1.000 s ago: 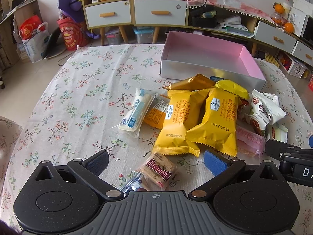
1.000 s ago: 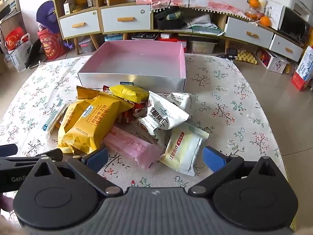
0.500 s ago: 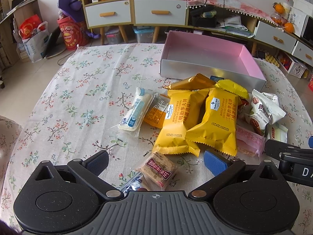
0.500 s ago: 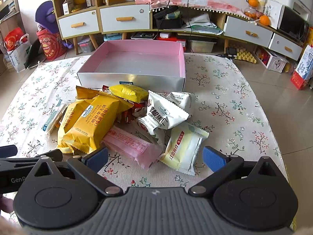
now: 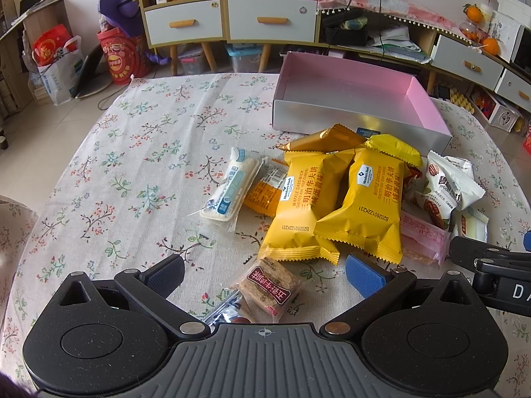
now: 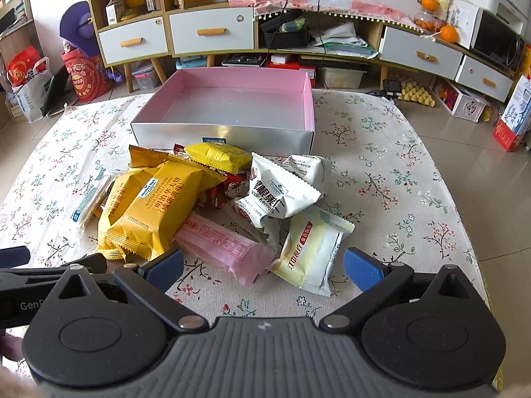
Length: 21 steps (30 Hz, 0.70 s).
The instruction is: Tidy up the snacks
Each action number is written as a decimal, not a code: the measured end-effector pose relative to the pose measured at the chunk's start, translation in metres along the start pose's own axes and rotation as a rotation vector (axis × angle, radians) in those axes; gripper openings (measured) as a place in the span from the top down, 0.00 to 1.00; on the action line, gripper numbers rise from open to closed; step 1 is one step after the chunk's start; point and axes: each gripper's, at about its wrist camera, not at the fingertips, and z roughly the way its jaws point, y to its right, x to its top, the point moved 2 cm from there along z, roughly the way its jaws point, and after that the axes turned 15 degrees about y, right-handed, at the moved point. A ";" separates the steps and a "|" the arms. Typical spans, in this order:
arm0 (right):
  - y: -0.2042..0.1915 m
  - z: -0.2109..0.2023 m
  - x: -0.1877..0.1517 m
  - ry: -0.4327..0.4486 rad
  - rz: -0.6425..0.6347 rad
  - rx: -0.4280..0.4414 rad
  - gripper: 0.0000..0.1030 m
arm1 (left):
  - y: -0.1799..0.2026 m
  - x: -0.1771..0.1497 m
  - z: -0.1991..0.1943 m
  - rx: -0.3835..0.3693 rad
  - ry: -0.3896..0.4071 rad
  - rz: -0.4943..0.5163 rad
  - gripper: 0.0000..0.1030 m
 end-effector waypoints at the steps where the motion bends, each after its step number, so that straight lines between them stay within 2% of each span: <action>1: 0.000 0.000 0.000 0.000 0.000 0.000 0.00 | 0.000 0.000 0.000 -0.001 -0.001 0.000 0.00; 21: 0.001 0.001 -0.002 -0.004 0.000 -0.006 0.00 | -0.003 -0.002 0.001 -0.002 -0.005 0.003 0.00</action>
